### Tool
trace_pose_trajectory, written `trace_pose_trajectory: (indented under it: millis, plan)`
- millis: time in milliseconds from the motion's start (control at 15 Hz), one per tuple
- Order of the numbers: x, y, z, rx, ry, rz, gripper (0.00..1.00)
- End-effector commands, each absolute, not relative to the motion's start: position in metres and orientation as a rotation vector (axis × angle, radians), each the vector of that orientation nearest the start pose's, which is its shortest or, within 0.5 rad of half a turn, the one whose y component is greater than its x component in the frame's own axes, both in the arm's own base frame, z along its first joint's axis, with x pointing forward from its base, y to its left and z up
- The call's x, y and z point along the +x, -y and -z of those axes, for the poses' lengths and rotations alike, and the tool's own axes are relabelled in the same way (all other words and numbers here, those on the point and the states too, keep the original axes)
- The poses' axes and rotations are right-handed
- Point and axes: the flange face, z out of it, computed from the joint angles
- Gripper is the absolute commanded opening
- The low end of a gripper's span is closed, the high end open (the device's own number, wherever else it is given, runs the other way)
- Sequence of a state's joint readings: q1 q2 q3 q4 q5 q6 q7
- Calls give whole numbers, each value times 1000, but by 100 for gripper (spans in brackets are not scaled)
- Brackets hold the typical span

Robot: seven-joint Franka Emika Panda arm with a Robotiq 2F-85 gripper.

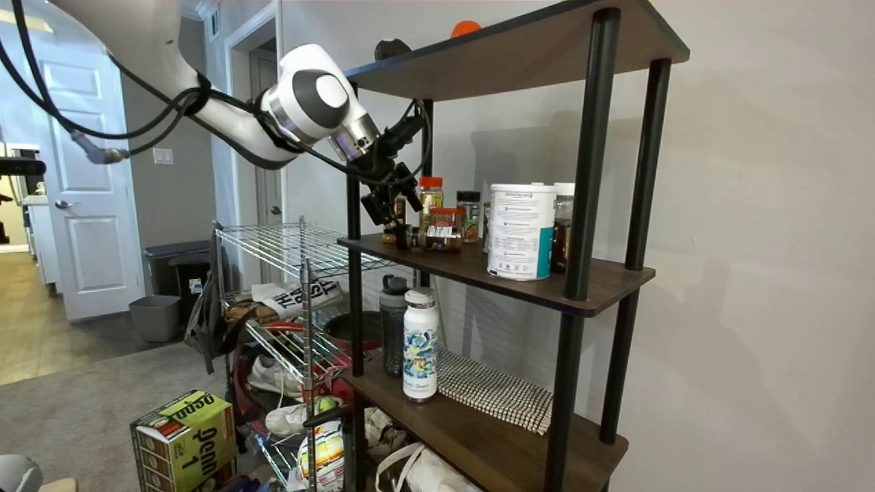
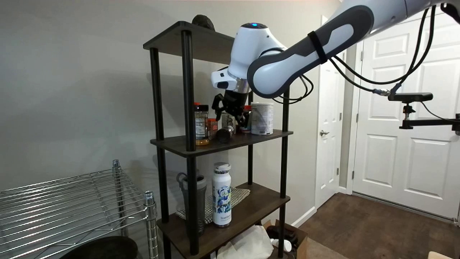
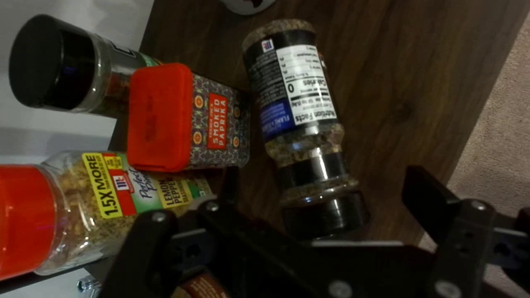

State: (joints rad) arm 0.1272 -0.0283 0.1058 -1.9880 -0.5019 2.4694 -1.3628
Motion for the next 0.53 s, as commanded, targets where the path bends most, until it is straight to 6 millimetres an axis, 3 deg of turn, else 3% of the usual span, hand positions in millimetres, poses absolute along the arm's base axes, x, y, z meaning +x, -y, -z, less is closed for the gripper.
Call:
trace_pose_trajectory:
  millis: [0,467]
  plan:
    - [577,-140,-531,1406,-2112,-251,100]
    - [586,-141,-521,1370,-2144,-234,100]
